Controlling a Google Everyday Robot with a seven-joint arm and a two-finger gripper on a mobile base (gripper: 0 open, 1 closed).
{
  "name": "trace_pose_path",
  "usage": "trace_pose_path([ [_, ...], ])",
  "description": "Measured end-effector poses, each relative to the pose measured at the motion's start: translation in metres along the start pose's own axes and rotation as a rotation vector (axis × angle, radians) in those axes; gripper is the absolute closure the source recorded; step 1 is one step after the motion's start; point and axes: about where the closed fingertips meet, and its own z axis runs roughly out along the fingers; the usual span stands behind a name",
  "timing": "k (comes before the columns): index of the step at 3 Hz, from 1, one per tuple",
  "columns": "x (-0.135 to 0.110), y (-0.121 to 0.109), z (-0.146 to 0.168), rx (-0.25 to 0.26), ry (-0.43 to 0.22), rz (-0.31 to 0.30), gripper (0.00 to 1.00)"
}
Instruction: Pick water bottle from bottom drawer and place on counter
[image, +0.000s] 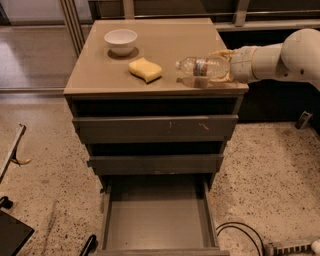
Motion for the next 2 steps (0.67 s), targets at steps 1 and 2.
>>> trace_pose_path([
  [1,0.0133,-0.004,0.007,-0.035,-0.006,0.008,0.58],
  [2,0.0172,-0.007,0.0127,-0.056,-0.019,0.006,0.35],
])
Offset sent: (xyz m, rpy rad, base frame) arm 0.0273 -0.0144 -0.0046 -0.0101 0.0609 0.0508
